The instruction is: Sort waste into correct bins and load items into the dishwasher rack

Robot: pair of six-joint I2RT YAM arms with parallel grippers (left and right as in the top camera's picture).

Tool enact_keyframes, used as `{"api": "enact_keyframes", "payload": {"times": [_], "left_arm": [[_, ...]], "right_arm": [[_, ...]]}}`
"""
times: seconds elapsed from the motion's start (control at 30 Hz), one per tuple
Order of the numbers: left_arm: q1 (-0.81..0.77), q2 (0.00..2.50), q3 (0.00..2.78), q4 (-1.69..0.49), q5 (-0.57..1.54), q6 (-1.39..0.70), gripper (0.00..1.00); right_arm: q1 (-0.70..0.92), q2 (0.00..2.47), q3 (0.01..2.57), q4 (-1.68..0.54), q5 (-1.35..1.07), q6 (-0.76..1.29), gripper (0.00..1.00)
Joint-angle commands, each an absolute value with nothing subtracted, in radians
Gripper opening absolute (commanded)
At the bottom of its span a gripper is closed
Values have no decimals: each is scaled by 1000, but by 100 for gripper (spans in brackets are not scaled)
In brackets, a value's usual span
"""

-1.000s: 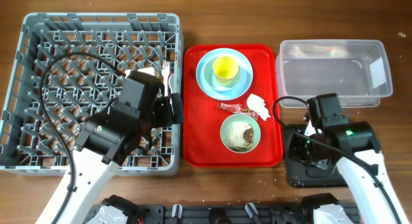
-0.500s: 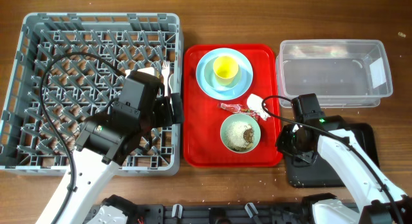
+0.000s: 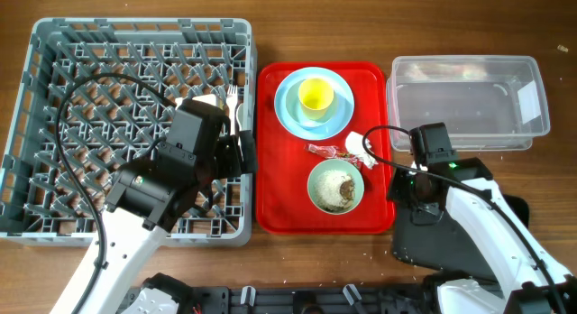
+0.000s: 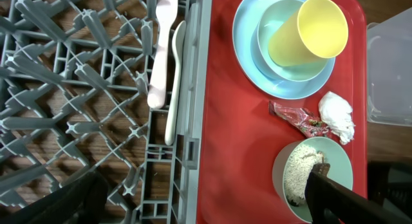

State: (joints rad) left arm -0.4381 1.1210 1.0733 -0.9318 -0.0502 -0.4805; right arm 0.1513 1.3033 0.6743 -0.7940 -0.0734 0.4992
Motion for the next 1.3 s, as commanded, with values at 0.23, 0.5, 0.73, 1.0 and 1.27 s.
{"api": "enact_keyframes", "payload": {"times": [0.23,0.5,0.73,1.0,1.27], "left_arm": [[-435,1122,1076,-930,-42,-483,100],[-435,1122,1076,-930,-41,-483,100],[-435,1122,1076,-930,-41,-483,100],[-435,1122,1076,-930,-42,-483,100],[-435,1122,1076,-930,-41,-483,100]], "right_arm": [[151,1309,692,-678,-47,201,7],[151,1309,702,-664,44,62,4],[151,1199,750,-717,78,196,4],[151,1248,641,-720,254,795,4],[151,1256,514,-417,17,627,4]]}}
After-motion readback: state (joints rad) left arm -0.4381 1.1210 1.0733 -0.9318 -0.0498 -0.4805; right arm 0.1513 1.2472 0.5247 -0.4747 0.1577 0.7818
